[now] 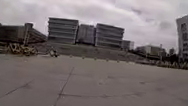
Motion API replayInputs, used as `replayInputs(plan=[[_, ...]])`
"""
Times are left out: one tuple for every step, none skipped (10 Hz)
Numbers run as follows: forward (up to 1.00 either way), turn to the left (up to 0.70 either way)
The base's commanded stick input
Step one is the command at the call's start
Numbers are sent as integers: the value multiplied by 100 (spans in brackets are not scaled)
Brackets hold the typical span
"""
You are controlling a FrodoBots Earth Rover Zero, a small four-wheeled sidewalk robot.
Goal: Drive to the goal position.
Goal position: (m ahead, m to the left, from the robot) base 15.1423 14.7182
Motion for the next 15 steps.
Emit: replayInputs(plan=[[70, 0], [70, 0], [70, 0], [70, 0], [70, 0], [70, 0], [70, 0], [70, 0], [70, 0], [70, 0], [70, 0], [70, 0], [70, 0], [70, 0], [70, 0]])
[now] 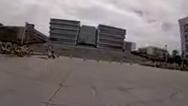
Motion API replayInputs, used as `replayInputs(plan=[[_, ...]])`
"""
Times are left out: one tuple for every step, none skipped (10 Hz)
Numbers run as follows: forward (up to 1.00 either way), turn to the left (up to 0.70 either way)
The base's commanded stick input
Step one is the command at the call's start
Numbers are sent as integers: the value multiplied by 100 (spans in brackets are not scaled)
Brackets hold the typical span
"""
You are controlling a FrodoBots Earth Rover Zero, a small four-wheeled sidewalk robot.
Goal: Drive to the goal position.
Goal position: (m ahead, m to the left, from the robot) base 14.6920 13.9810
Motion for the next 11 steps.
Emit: replayInputs(plan=[[70, 0], [70, 0], [70, 0], [70, 0], [70, 0], [70, 0], [70, 0], [70, 0], [70, 0], [70, 0], [70, 0]])
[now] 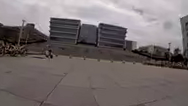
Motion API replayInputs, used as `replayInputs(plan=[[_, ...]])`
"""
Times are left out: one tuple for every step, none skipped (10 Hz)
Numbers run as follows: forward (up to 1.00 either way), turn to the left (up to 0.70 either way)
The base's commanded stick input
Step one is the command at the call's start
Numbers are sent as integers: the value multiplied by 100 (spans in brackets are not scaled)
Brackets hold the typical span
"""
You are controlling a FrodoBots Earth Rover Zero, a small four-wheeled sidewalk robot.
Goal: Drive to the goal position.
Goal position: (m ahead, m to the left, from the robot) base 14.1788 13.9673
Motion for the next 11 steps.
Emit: replayInputs(plan=[[70, 0], [70, 0], [70, 0], [70, 0], [70, 0], [70, 0], [70, 0], [70, 0], [70, 0], [70, 0], [70, 0]])
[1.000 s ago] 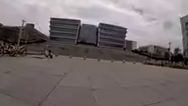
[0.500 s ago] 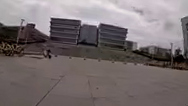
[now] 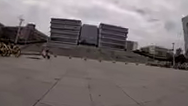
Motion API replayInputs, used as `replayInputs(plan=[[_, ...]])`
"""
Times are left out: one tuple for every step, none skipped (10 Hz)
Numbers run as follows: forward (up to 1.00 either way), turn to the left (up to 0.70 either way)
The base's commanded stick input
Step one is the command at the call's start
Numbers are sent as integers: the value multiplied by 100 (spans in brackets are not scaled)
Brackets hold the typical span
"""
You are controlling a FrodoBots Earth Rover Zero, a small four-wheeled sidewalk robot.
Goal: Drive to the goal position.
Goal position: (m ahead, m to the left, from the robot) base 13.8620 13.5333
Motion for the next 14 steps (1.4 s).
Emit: replayInputs(plan=[[70, 0], [70, 0], [70, 0], [70, 0], [70, 0], [70, 0], [70, 0], [70, 2], [70, 18], [70, 31], [70, 28], [70, 17], [70, 2], [70, 2]])
